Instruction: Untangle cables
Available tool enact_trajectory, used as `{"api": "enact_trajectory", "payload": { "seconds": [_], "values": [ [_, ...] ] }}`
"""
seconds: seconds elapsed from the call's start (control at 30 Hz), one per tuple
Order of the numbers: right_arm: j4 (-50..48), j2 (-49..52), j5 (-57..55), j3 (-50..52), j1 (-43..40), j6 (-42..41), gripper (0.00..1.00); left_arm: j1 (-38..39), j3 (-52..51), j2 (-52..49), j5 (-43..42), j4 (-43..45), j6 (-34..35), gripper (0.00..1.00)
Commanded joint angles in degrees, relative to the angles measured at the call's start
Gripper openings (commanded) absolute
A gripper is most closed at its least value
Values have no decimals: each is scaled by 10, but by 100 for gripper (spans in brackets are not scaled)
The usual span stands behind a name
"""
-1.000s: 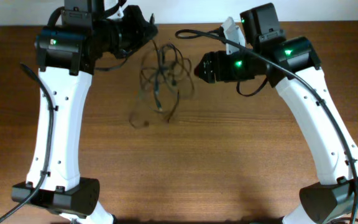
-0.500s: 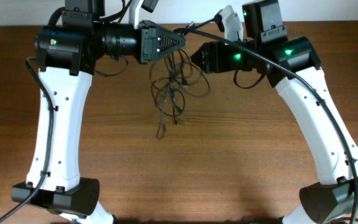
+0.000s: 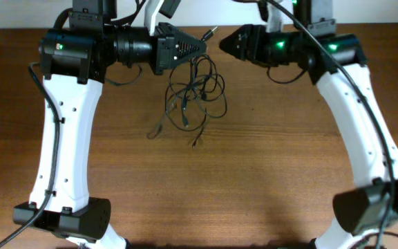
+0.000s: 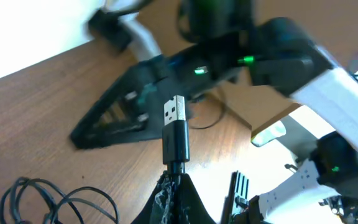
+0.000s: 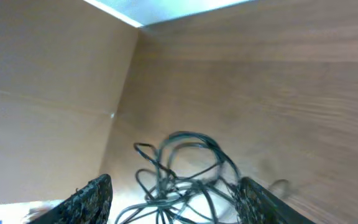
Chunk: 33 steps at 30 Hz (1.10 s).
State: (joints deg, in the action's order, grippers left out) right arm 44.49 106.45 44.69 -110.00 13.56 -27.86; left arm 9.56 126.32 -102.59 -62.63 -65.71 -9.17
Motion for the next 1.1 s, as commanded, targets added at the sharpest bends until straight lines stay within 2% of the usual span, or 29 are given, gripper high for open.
{"api": "enact_trajectory", "payload": {
  "seconds": [0.0,0.1,0.2,0.33,0.47,0.57,0.63,0.73,0.97,1.0,1.07],
  "values": [
    [-24,32,72,4,23,-25,64,18,4,3,-16,0,-38,0],
    [-8,34,72,4,32,-26,64,19,4,3,-4,0,-38,0],
    [46,36,28,4,33,-24,64,19,4,3,-3,0,-38,0],
    [96,36,12,4,33,36,64,19,4,3,-3,0,-38,0],
    [179,36,45,4,34,145,64,19,4,3,-3,1,-38,0],
    [228,36,42,4,41,180,61,19,4,3,-3,7,-38,0],
    [238,36,11,10,49,182,56,19,4,3,-8,16,-33,0],
    [236,36,-30,27,56,159,53,17,4,3,-10,47,11,0],
    [177,36,-111,101,59,81,37,-22,4,4,-40,131,115,0],
    [172,36,-116,110,59,78,32,-28,4,4,-40,145,129,0],
    [170,36,-126,120,59,78,16,-49,4,4,-40,176,155,0]
  ]
}}
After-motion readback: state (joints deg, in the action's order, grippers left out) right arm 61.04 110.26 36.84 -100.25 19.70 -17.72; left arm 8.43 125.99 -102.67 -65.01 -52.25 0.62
